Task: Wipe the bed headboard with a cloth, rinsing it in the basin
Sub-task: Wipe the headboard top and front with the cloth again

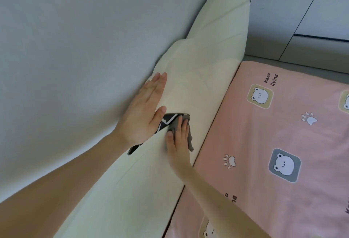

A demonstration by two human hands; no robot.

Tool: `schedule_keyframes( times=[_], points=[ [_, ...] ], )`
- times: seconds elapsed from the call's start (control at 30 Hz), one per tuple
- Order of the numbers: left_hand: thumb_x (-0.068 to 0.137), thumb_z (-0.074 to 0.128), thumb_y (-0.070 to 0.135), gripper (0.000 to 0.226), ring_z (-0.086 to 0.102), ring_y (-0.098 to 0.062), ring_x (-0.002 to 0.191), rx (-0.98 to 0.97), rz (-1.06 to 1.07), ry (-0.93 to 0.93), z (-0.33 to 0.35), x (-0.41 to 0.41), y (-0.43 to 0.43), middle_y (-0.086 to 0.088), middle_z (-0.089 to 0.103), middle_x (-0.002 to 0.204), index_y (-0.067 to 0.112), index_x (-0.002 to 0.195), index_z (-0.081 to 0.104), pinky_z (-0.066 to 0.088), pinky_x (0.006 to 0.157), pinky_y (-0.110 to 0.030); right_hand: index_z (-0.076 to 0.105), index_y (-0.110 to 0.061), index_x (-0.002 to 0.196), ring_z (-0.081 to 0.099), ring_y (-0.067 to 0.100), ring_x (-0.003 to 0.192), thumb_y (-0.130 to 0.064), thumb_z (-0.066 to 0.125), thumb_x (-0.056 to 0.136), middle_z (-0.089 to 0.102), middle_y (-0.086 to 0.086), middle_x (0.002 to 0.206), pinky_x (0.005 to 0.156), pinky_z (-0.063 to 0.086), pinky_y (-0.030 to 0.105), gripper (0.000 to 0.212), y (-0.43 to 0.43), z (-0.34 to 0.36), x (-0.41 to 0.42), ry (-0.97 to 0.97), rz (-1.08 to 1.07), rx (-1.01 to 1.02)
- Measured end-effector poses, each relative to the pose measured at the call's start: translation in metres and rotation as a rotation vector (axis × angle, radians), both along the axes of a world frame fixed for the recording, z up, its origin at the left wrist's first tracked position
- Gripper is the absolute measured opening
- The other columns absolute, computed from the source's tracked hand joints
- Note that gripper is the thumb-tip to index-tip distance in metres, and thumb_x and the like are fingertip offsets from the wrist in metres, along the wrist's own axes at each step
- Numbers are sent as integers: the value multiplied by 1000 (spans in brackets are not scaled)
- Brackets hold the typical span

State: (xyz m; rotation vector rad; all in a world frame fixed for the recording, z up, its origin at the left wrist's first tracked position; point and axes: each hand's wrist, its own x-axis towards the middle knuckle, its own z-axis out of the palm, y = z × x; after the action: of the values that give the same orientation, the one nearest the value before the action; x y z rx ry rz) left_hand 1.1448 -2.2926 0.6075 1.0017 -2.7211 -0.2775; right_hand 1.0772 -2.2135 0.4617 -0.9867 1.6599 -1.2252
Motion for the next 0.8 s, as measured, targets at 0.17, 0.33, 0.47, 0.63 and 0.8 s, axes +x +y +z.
schedule_keyframes(
  times=[0.17, 0.33, 0.47, 0.63, 0.8],
  points=[
    [93, 33, 22, 60, 9, -20, 143, -18, -23, -25, 1, -1, -2, -12, 19, 154, -3, 146, 15, 9, 118, -32, 7, -26, 150, -5, 24, 146, -32, 21, 102, 1, 5, 159, 118, 1, 47, 51, -105, 79, -74, 54, -92, -57],
    [93, 32, 21, 60, 7, -19, 144, -26, -7, -45, 1, -4, 1, -13, 21, 154, -3, 145, 16, 10, 118, -34, 6, -19, 150, -5, 20, 146, -25, 19, 104, -1, 1, 159, 118, -3, 42, 49, -132, 96, -103, 52, -67, -59],
    [93, 33, 19, 59, 11, -23, 144, -51, 2, -85, 1, -3, 2, -15, 23, 153, -4, 145, 18, 15, 117, -39, 3, -23, 150, -8, 17, 146, -31, 22, 103, -4, 1, 159, 119, -2, 43, 52, -120, 74, -88, 9, -110, -30],
    [91, 40, 12, 57, 18, -26, 143, -69, 32, -86, 0, -6, 1, -14, 28, 151, -4, 143, 23, 19, 116, -42, -1, -22, 150, -10, 18, 146, -31, 25, 103, -8, 3, 159, 118, -4, 41, 54, -116, 74, -95, 16, -33, -12],
    [89, 44, 9, 56, 23, -28, 141, -114, 67, -117, 0, -9, 2, -15, 32, 148, -5, 141, 28, 22, 115, -44, 2, -24, 149, -9, 20, 146, -54, 15, 92, -11, 5, 158, 118, -2, 38, 67, -116, 64, -100, 70, 36, -21]
  ],
)
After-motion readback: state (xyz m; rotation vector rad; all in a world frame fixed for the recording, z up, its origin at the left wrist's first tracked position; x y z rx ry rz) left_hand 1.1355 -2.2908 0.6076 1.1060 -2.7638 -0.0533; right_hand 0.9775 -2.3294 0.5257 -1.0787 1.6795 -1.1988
